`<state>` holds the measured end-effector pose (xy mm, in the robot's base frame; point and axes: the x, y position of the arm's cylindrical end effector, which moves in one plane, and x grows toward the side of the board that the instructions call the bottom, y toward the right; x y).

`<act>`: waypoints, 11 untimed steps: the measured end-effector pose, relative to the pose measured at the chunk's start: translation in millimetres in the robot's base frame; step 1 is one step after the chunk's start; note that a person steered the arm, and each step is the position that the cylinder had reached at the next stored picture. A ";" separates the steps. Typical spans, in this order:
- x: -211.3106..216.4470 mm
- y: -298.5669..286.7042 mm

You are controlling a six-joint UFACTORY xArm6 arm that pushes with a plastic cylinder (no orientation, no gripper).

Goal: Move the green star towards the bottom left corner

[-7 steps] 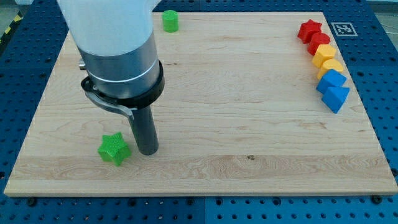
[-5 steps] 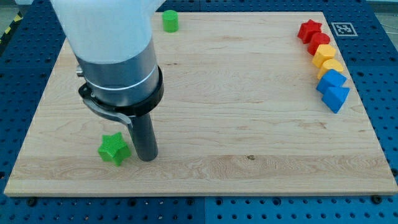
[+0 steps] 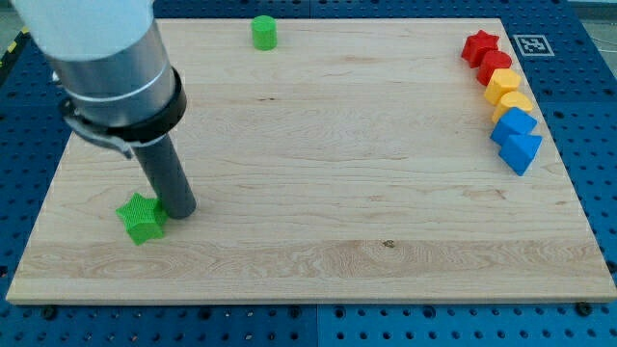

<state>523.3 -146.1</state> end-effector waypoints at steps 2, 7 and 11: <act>-0.4 -17.1; -7.6 -56.4; 10.9 -54.8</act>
